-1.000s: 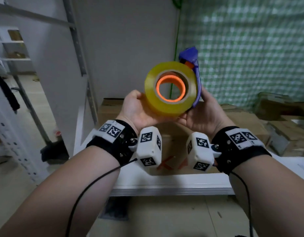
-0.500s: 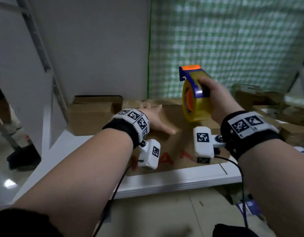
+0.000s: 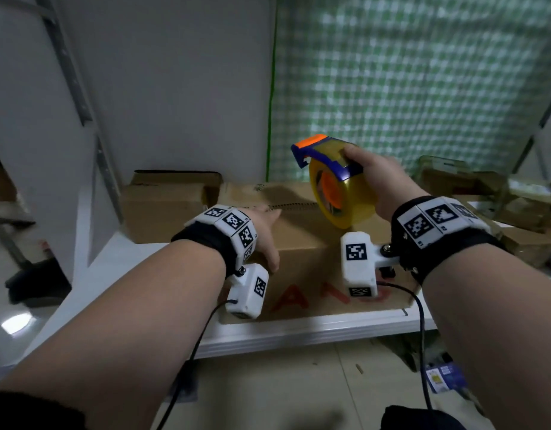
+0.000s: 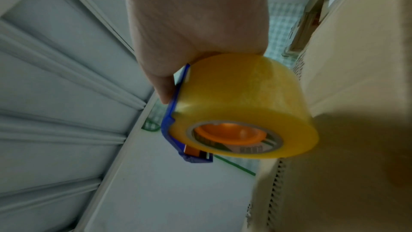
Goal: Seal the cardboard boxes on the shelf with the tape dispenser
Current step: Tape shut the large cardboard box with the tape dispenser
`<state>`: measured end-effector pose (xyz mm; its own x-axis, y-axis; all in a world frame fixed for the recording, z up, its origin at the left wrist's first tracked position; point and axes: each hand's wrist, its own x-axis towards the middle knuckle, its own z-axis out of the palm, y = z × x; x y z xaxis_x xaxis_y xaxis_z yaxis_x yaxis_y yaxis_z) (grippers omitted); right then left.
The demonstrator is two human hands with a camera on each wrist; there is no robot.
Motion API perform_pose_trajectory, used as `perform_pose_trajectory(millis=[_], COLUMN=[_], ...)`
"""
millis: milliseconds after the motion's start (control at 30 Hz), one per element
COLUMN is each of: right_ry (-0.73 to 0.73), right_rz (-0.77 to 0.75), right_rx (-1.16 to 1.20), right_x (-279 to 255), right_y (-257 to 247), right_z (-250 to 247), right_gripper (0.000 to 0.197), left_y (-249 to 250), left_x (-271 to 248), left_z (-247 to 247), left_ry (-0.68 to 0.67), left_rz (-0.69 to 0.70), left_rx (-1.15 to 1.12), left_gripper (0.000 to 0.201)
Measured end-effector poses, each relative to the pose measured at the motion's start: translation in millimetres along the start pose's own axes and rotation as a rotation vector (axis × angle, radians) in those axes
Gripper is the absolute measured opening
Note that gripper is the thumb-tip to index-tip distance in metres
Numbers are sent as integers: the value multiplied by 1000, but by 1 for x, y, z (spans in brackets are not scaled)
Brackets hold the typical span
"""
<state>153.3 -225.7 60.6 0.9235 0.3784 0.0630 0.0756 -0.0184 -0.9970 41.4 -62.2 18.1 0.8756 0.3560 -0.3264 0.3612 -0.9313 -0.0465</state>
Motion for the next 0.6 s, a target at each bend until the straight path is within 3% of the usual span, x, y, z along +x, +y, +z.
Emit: perform_pose_trajectory(millis=[333,433,500,600], right_ry=[-200,-242,-218,-204], right_rz=[7,20,30,56], right_rx=[-80,-140,-125,-95], right_x=[-19,-22,-21,-16], right_y=[-25,-16,-9,-4], right_z=[48,58,56,46], right_gripper=[30,30,28,28], left_y=[-33,-45,-55,-66], left_x=[-53,-59,-62,-56], left_z=[4,0,-2,-5], left_ry=[-73,-124,-129,147], left_rz=[114,125,112,9], left_rx=[80,-71,-337,-796], left_gripper=[125,117,97,34])
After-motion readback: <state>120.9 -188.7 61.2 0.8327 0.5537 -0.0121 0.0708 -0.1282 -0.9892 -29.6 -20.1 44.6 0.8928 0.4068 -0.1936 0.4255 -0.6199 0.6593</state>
